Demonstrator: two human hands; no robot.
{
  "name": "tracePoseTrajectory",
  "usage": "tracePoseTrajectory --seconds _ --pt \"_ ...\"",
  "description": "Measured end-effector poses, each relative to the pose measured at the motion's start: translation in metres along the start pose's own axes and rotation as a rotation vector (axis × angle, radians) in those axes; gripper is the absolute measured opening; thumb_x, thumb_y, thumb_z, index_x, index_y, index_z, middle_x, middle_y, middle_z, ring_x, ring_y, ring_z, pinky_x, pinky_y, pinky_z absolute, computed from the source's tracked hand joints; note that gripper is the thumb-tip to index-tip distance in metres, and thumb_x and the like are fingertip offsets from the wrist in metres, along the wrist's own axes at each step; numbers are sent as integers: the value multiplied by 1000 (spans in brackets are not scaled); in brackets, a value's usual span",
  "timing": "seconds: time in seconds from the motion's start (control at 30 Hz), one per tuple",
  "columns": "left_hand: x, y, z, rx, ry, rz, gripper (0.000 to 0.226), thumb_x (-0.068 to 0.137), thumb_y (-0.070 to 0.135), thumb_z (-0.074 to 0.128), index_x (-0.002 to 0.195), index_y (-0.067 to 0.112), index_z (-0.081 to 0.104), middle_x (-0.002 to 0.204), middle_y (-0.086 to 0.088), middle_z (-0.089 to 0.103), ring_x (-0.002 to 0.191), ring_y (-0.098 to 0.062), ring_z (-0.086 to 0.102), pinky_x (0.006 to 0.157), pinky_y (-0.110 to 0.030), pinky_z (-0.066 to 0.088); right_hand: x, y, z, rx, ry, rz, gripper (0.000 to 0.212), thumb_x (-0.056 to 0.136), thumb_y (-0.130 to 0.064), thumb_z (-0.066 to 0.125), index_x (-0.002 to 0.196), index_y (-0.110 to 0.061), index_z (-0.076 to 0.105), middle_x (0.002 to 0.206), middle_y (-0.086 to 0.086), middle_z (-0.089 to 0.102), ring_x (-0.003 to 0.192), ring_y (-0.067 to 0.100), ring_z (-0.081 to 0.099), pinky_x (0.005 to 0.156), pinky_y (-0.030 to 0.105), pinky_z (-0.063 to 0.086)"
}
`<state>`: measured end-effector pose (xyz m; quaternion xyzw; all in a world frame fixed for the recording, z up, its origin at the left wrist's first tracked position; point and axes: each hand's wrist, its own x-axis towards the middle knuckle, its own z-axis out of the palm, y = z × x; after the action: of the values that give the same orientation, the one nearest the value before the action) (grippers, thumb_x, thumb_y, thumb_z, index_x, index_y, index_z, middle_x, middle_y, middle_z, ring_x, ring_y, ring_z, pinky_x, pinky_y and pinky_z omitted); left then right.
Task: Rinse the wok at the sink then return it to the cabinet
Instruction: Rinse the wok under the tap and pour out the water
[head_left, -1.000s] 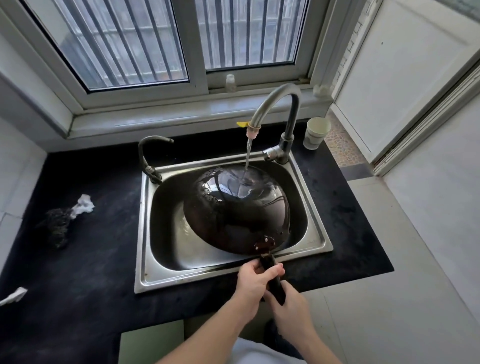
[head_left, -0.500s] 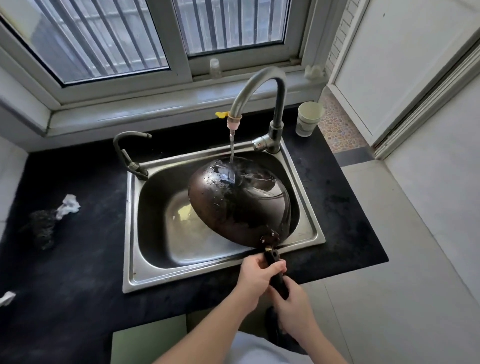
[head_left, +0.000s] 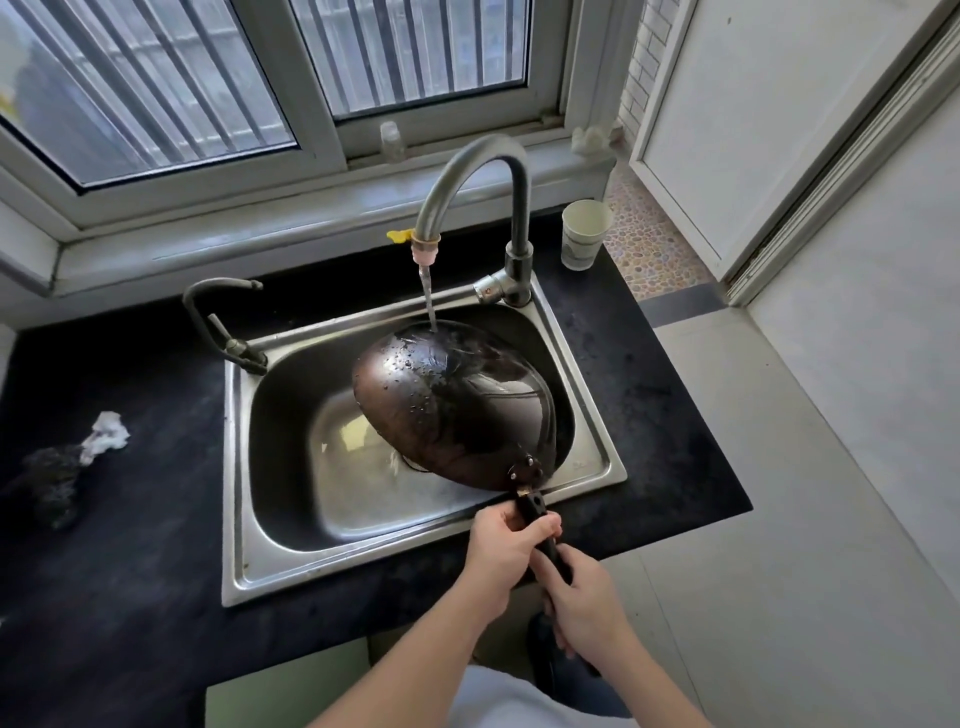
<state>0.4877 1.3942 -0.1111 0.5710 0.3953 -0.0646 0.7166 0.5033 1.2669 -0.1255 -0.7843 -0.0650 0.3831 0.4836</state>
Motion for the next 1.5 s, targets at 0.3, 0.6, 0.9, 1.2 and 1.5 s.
tracePoseTrajectory --seconds 0.3,0.6,0.9,1.2,1.5 --pt "4 13 7 157 38 26 14 84 22 75 86 8 75 83 -7 78 73 -15 72 60 -26 57 4 -8 -5 122 -23 40 34 102 -34 49 81 -9 59 51 5 55 33 17 44 34 26 35" --pt "12 26 15 293 57 41 16 80 27 78 79 12 75 77 -5 77 64 -27 71 56 -36 57 13 -11 -11 225 -21 72 36 102 -28 50 78 -2 56 48 5 52 31 15 41 31 23 32" --pt "19 32 14 303 33 -1 22 80 27 77 78 6 74 76 -8 77 54 -19 64 51 -33 52 16 -25 -15 272 -53 135 35 102 -26 51 78 -2 55 50 6 53 30 15 41 31 23 32" --pt "21 40 3 300 61 22 23 76 33 80 73 11 76 73 -6 77 70 -32 73 61 -39 59 16 -47 -15 280 -110 133 38 103 -29 50 78 -1 56 51 6 53 28 14 39 31 22 31" --pt "25 60 3 105 73 21 27 74 28 82 73 2 76 75 -13 77 74 -28 75 75 -44 61 20 -87 -30 333 -164 238 38 100 -36 53 76 -8 52 52 4 49 33 13 36 32 18 29"
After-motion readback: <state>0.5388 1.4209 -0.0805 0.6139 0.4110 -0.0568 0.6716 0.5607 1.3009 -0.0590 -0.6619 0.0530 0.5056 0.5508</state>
